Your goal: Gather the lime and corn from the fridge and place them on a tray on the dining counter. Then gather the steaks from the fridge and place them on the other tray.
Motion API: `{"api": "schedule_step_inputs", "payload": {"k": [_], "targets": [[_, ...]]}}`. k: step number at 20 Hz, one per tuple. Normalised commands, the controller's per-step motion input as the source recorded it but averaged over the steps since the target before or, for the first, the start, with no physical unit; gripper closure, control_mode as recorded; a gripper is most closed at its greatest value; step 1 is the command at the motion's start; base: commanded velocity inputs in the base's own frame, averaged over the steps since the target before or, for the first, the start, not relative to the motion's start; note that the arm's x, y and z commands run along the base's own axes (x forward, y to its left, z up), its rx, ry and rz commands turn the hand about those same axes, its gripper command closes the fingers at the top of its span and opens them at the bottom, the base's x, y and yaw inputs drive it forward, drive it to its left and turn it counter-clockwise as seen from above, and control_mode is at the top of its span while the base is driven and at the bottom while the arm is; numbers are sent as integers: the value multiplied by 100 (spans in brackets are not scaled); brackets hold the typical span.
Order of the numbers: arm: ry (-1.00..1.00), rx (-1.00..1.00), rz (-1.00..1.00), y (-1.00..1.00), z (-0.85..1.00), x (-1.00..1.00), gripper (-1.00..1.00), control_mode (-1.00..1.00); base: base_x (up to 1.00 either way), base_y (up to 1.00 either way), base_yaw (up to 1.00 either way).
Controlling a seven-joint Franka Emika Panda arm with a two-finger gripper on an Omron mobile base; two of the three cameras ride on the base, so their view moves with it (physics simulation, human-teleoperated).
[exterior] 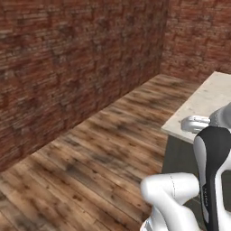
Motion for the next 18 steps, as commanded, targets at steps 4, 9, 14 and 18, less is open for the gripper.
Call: {"api": "schedule_step_inputs", "payload": {"k": [4, 9, 14, 18], "targets": [[0, 0, 0, 0, 0, 0, 100, 100, 49, 63, -48], [0, 0, 0, 0, 0, 0, 100, 100, 49, 64, -49], [0, 0, 0, 0, 0, 0, 100, 100, 50, 66, -49], [0, 0, 0, 0, 0, 0, 100, 100, 54, 69, -47]]}}
